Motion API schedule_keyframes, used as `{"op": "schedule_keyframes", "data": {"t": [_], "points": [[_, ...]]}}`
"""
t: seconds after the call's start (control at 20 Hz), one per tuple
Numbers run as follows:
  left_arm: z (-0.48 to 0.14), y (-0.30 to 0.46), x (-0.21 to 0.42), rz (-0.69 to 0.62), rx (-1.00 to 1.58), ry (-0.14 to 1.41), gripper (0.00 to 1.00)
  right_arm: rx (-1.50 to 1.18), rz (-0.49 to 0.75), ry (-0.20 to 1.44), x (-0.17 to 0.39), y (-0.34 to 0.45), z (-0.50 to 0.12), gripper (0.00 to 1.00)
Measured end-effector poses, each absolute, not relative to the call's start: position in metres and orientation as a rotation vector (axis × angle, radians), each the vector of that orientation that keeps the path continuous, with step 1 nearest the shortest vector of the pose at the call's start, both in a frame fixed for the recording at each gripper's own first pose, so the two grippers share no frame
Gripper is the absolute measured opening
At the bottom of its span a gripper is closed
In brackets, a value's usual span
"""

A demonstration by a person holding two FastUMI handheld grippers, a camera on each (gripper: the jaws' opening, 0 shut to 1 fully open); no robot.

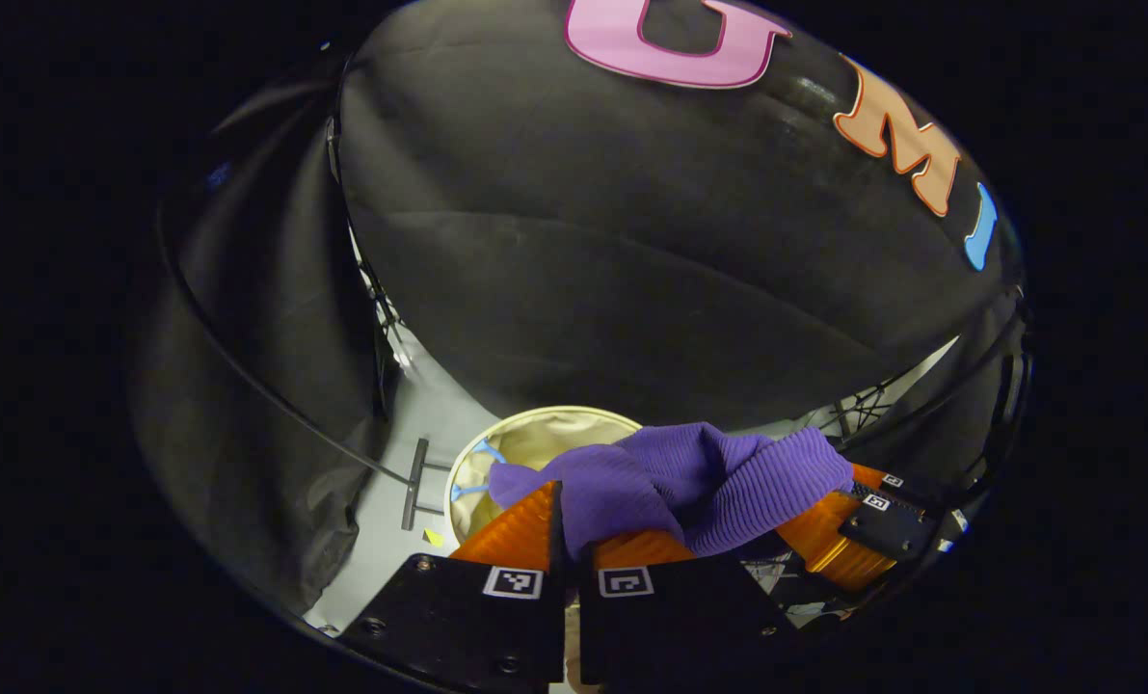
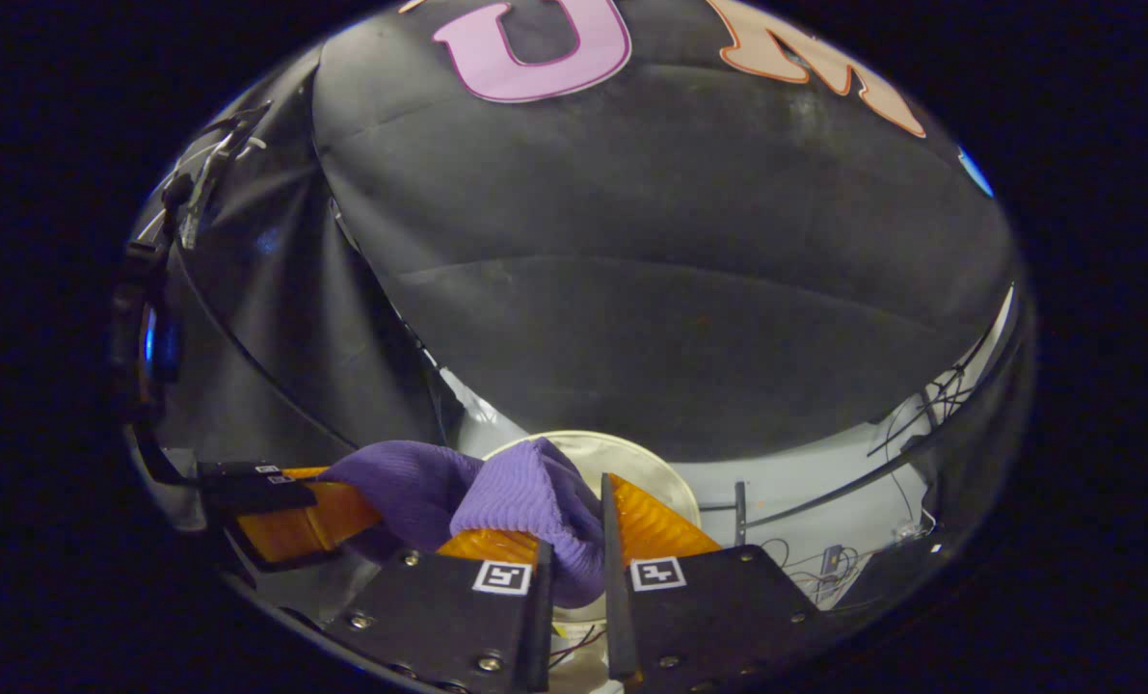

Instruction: Grasp the clothes on the hanger with both hands and then place them into the laundry hamper below.

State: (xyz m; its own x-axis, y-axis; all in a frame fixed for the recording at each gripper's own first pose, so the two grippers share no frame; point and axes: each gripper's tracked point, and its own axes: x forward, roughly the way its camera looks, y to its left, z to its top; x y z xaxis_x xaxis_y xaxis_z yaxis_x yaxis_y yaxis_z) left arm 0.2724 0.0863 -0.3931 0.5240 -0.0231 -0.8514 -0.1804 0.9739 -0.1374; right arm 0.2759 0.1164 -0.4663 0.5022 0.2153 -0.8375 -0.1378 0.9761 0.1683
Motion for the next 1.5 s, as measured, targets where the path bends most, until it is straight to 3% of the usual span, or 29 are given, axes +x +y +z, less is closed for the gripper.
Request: {"op": "schedule_keyframes", "data": {"t": [0.2,0.9,0.95,1.0,1.05,1.1,1.15,1.2,1.25,1.3,1.35,1.4,1.45,1.5], "points": [[-0.405,0.077,0.264,0.087,-0.282,1.061,0.11,0.083,0.212,1.099,0.263,0.116,-0.478,0.27],[-0.403,0.077,0.264,0.088,-0.276,1.070,0.10,0.080,0.223,1.079,0.273,0.115,-0.475,0.27],[-0.401,0.075,0.265,0.083,-0.274,1.066,0.00,0.083,0.229,1.076,0.274,0.115,-0.474,0.27],[-0.399,0.074,0.266,0.084,-0.264,1.063,0.22,0.076,0.224,1.072,0.274,0.112,-0.475,0.31],[-0.400,0.076,0.265,0.090,-0.247,1.061,0.18,0.075,0.225,1.065,0.277,0.109,-0.477,0.33],[-0.399,0.078,0.265,0.092,-0.237,1.054,0.40,0.075,0.225,1.059,0.277,0.105,-0.477,0.46],[-0.396,0.075,0.268,0.085,-0.239,1.039,0.38,0.079,0.228,1.052,0.277,0.103,-0.479,0.42],[-0.392,0.071,0.270,0.079,-0.242,1.031,0.66,0.079,0.225,1.044,0.278,0.103,-0.478,0.54],[-0.388,0.069,0.271,0.079,-0.240,1.021,0.63,0.078,0.219,1.033,0.280,0.102,-0.476,0.58],[-0.385,0.068,0.272,0.078,-0.236,1.010,0.66,0.073,0.210,1.025,0.279,0.100,-0.472,0.74],[-0.383,0.070,0.269,0.084,-0.224,1.001,0.72,0.072,0.201,1.016,0.279,0.099,-0.469,0.79],[-0.379,0.072,0.267,0.085,-0.219,0.985,0.89,0.072,0.195,1.005,0.275,0.097,-0.466,0.96],[-0.377,0.073,0.263,0.089,-0.214,0.976,1.00,0.073,0.189,0.999,0.280,0.094,-0.460,0.91],[-0.372,0.075,0.258,0.091,-0.212,0.969,0.98,0.070,0.180,0.992,0.279,0.091,-0.457,1.00]]}}
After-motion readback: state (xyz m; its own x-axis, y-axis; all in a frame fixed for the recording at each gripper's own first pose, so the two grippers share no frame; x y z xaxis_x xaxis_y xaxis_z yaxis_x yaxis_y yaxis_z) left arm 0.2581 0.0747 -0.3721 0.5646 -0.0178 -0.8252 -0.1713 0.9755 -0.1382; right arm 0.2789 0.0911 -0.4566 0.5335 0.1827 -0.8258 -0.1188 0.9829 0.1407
